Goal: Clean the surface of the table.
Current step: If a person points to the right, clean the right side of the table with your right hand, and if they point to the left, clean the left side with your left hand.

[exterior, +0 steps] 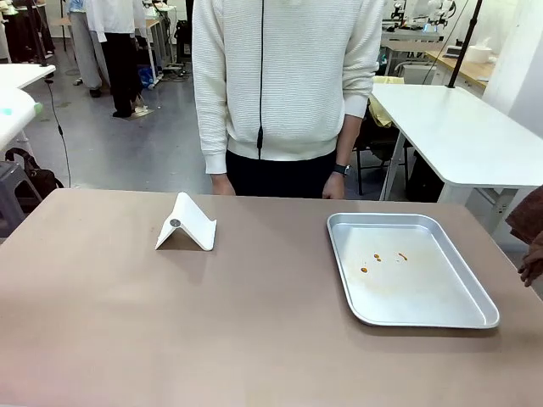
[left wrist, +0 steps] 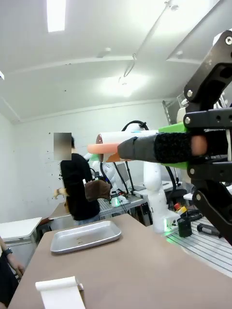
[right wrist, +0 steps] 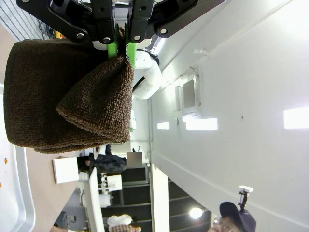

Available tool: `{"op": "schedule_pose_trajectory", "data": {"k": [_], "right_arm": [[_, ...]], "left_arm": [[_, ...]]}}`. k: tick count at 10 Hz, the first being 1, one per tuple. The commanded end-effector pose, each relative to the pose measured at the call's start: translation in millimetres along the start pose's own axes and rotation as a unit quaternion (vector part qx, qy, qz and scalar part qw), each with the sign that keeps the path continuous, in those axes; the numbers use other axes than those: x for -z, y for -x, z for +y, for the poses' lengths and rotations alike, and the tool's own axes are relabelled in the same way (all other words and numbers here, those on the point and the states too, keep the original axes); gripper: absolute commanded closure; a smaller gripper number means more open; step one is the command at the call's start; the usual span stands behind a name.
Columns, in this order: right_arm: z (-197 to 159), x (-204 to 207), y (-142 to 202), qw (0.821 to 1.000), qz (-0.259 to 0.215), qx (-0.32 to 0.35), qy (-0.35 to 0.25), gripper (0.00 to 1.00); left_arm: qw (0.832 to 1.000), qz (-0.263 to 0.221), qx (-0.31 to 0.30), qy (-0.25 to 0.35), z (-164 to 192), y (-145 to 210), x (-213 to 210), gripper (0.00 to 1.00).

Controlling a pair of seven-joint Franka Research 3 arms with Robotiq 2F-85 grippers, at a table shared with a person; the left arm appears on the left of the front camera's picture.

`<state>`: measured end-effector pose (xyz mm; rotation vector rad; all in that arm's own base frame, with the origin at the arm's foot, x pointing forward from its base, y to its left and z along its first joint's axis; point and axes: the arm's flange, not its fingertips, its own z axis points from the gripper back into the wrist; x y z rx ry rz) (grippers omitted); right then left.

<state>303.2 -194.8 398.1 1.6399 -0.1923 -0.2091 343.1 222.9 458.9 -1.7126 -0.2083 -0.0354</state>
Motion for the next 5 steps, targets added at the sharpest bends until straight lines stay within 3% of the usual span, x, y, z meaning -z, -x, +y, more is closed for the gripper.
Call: {"op": "schedule_pose_trajectory", "data": {"k": [1,4,5], "right_arm": [[7.1,0.6,2.5,1.0,0.004,0.011,-0.001,1.0],[7.1,0.6,2.5,1.0,0.004,0.011,-0.001,1.0],[7.1,0.6,2.5,1.0,0.004,0.011,-0.001,1.0]], "left_arm": [[1.0,-0.012,-0.001,-0.002,2.0,11.5,-43.2,0.78],[0.995,0.005,-0.057,-0.079,47.0,22.2,-38.8,0.78],[0.99,-0.034,-0.052,-0.126,56.0,20.3,-37.5,0.78]]}}
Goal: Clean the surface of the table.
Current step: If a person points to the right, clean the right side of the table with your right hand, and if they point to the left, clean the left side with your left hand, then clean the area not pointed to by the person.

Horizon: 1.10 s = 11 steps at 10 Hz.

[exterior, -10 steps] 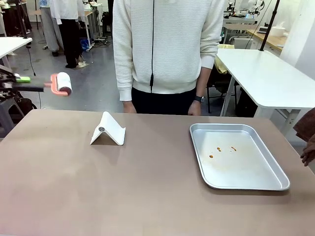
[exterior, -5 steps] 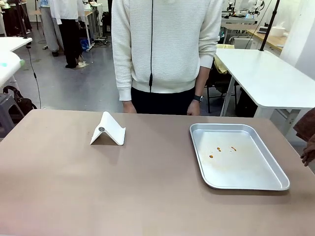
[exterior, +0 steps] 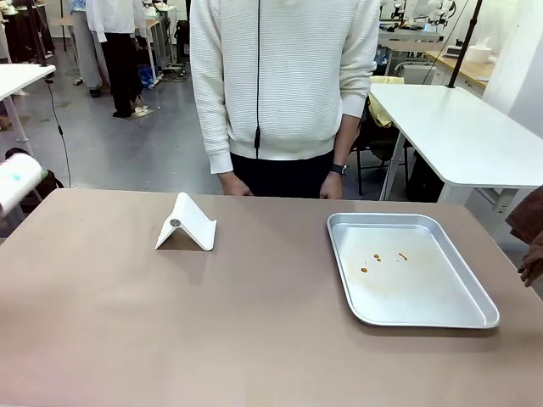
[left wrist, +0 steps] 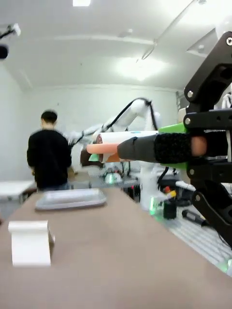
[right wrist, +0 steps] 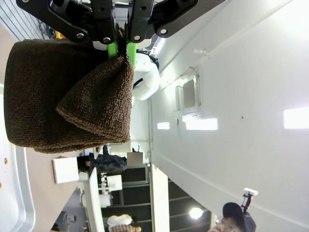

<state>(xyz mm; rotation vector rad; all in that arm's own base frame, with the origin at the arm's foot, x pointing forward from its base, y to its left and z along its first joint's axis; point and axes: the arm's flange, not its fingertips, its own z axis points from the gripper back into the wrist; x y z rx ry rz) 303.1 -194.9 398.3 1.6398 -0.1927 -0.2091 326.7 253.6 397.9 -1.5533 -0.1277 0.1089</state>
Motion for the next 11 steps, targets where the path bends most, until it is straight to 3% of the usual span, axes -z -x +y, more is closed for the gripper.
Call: {"op": "schedule_pose_trajectory", "data": {"k": [1,11], "right_arm": [[7.0,0.7,2.4,1.0,0.004,0.011,-0.001,1.0],[7.0,0.7,2.4,1.0,0.004,0.011,-0.001,1.0]], "left_arm": [[0.999,0.014,0.008,0.036,-14.6,2.7,6.8,0.78],[0.999,0.014,0.008,0.036,-14.6,2.7,6.8,0.78]]}}
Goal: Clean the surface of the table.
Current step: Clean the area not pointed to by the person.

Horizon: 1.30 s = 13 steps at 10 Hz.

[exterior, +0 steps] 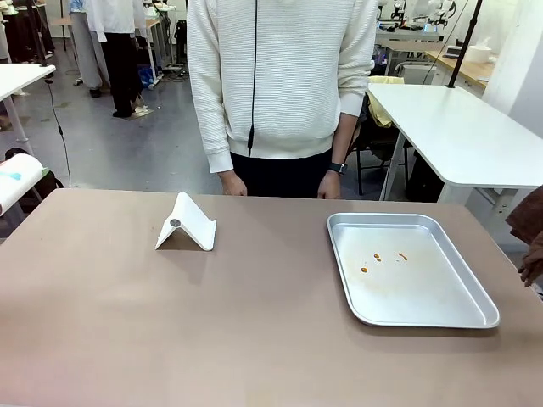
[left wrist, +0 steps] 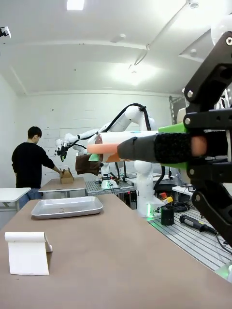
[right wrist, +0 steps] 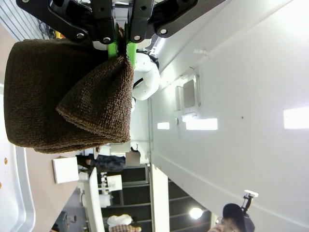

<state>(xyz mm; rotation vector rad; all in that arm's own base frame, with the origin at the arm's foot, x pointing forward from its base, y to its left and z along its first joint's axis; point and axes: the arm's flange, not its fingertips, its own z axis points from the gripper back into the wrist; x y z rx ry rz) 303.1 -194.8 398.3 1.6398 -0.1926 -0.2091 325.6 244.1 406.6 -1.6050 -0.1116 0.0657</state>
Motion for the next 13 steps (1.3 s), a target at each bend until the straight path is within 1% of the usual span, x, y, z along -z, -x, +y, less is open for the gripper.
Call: {"op": "schedule_pose_trajectory", "data": {"k": [1,4,5,6,7,8,9,10,11,12,13], "right_arm": [[7.0,0.6,2.4,1.0,0.004,0.011,-0.001,1.0],[7.0,0.6,2.4,1.0,0.004,0.011,-0.001,1.0],[0.0,0.0,0.0,1.0,0.0,0.0,0.0,0.93],[6.5,10.1,-2.8,0.999,-0.002,-0.003,0.049,0.93],[13.1,32.2,-20.3,0.994,0.009,-0.016,0.105,0.93],[16.1,59.6,-47.6,0.984,0.026,-0.02,0.177,0.93],[14.4,78.5,-71.3,0.971,0.029,-0.014,0.237,0.93],[10.1,92.0,-90.5,0.957,0.056,0.002,0.284,0.93],[3.5,101.5,-108.2,0.946,0.066,0.022,0.318,0.93],[-5.3,110.6,-123.8,0.928,0.06,0.03,0.367,0.93],[-14.7,118.3,-135.9,0.909,0.062,0.024,0.412,0.93]], "left_arm": [[1.0,-0.005,0.002,0.01,-5.8,0.2,-1.9,0.78],[1.0,-0.005,0.002,0.01,-5.8,0.2,-1.9,0.78],[1.0,-0.005,0.002,0.01,-5.8,0.2,-1.9,0.78],[1.0,-0.005,0.002,0.01,-5.8,0.2,-1.9,0.78],[1.0,-0.005,0.002,0.01,-5.8,0.2,-1.9,0.78],[1.0,-0.005,0.002,0.01,-5.8,0.2,-1.9,0.78],[1.0,-0.005,0.002,0.01,-5.8,0.2,-1.9,0.78],[1.0,-0.005,0.002,0.01,-5.8,0.2,-1.9,0.78],[1.0,-0.005,0.002,0.01,-5.8,0.2,-1.9,0.78],[1.0,-0.005,0.002,0.01,-5.8,0.2,-1.9,0.78],[1.0,-0.005,0.002,0.01,-5.8,0.2,-1.9,0.78]]}}
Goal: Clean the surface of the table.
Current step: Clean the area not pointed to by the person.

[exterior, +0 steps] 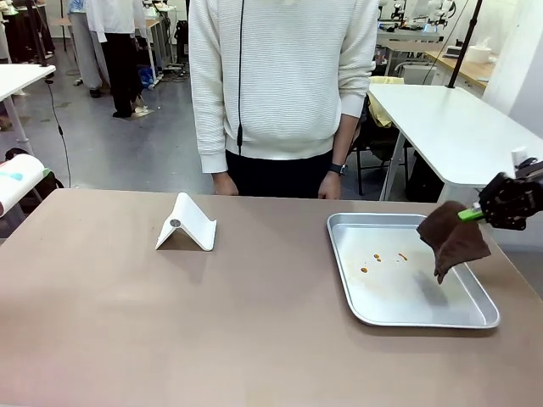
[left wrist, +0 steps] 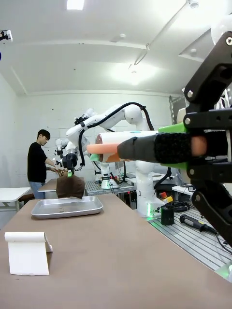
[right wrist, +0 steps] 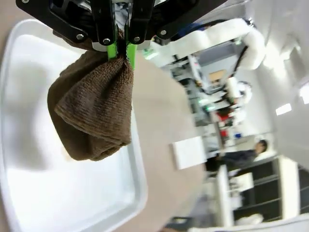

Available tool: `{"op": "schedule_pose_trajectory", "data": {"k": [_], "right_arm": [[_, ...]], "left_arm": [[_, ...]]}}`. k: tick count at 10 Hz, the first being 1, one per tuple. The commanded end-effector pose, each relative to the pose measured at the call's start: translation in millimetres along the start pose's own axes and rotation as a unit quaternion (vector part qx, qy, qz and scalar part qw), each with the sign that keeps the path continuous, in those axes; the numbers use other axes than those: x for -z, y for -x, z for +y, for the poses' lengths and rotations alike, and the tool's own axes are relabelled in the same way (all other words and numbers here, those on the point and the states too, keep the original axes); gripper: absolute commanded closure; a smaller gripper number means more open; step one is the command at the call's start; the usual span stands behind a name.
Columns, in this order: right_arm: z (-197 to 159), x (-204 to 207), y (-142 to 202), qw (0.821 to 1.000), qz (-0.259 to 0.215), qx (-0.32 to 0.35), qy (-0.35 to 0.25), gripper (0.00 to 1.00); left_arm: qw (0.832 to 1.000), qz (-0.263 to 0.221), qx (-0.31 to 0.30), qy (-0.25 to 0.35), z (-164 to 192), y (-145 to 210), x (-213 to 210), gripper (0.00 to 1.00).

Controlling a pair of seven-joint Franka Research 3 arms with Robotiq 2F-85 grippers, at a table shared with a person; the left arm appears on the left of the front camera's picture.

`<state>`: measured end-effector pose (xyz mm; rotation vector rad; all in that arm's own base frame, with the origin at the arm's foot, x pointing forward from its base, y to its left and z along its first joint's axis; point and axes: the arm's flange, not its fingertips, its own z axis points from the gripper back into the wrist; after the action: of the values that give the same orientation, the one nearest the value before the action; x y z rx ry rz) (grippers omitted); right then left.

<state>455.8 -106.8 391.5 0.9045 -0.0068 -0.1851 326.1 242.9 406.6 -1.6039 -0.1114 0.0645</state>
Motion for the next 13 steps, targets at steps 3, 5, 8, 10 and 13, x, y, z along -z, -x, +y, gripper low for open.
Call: {"op": "schedule_pose_trajectory", "data": {"k": [3,5,8,10,13], "right_arm": [[-13.6,31.8,-40.1,0.991,0.023,0.017,0.13,0.93],[-21.4,60.3,-51.6,0.991,0.027,0.007,0.131,0.93],[-17.0,97.9,-61.0,0.99,0.036,-0.019,0.132,0.93],[-10.2,124.4,-65.6,0.99,0.048,-0.034,0.13,0.93],[-4.2,164.5,-68.9,0.987,0.084,-0.056,0.122,0.93]], "left_arm": [[1.0,-0.005,0.001,0.01,-5.9,0.6,-3.2,0.78],[1.0,-0.005,0.001,0.01,-5.9,0.6,-3.2,0.78],[1.0,-0.005,0.001,0.01,-5.9,0.6,-3.2,0.78],[1.0,-0.005,0.001,0.01,-5.9,0.6,-3.2,0.78],[1.0,-0.005,0.001,0.01,-5.9,0.6,-3.2,0.78]]}}
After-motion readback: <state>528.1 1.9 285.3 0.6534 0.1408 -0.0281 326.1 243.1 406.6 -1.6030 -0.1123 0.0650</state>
